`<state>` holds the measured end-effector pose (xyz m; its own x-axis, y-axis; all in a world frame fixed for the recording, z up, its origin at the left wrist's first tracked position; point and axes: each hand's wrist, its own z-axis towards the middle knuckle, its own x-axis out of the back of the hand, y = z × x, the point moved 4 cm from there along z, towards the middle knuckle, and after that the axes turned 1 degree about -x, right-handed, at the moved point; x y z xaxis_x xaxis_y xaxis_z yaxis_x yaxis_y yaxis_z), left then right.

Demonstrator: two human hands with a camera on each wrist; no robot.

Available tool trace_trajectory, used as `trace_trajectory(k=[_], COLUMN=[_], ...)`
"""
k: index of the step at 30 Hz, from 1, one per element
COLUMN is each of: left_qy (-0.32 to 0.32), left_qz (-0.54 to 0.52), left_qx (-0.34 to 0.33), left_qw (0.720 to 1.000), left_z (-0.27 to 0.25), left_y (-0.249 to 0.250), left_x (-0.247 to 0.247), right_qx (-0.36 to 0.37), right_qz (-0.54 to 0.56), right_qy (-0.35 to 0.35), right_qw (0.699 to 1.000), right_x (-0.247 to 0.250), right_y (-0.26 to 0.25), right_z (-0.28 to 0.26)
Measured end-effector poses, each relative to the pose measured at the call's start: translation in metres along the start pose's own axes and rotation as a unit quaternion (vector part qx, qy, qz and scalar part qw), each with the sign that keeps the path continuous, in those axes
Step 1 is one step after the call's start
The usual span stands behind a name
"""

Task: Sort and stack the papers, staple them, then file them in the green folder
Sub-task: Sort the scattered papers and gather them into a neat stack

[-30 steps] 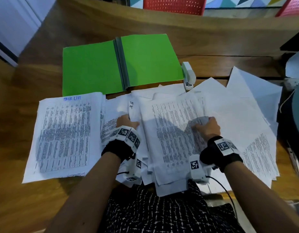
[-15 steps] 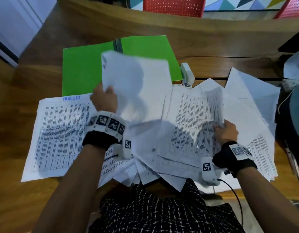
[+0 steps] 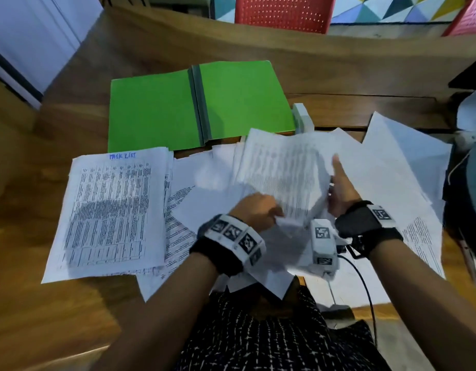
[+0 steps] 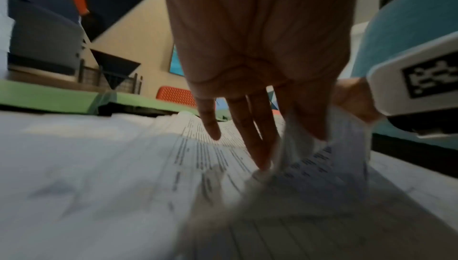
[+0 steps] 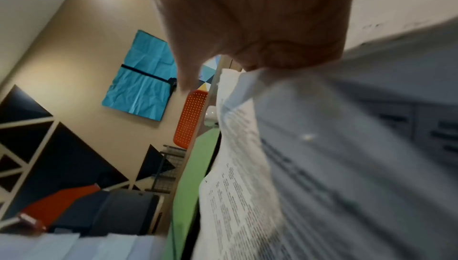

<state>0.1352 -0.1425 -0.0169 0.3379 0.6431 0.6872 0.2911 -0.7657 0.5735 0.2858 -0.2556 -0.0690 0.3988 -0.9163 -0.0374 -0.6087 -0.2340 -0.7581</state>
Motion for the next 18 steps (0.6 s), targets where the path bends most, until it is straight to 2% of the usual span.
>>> trace_trajectory(k=[2,4,5,7,9,11,15,17,18], left_qy=[-0.048,-0.072,-0.050,0.072,0.192,0.210,0.175,0.154,0.159], left_qz=[0.003,-0.068,-0.097,-0.119,-0.090,-0.054,-0.042,-0.069,-0.088], left_qx=[0.008,0.039,0.061,0.141,0.286,0.395,0.430,0.396,0.372], left_qw=[0.999,0.994,0.992,0.980,0.935,0.893,0.885,0.903,0.910], left_z=[0.001,-0.001,-0.003,-0.007,-0.023,-0.038,-0.039,-0.031,-0.027], left_y=[-0.006,-0.019,-0.029,-0.059,-0.091,-0.109,-0.122,-0.122,-0.122], left_x=[-0.020,-0.023,-0.019,-0.001,0.014,0.014,0.001,0.000,0.001], right_qx=[0.023,0.038,0.042,0.057,0.069,0.080,0.104,0.104,0.101], right_qz=[-0.141,-0.237,-0.271,-0.346,-0.392,-0.418,-0.468,-0.466,-0.451], right_qy=[0.021,0.059,0.075,0.118,0.151,0.176,0.214,0.187,0.164], right_qw=[0.990,0.969,0.959,0.929,0.905,0.888,0.851,0.858,0.871], right_x=[0.008,0.015,0.019,0.026,0.033,0.038,0.049,0.053,0.055], right_y=[0.008,0.013,0.014,0.011,0.003,-0.007,-0.017,-0.014,-0.009], right_z=[0.019,0.023,0.023,0.015,0.008,-0.002,-0.009,-0.006,-0.002])
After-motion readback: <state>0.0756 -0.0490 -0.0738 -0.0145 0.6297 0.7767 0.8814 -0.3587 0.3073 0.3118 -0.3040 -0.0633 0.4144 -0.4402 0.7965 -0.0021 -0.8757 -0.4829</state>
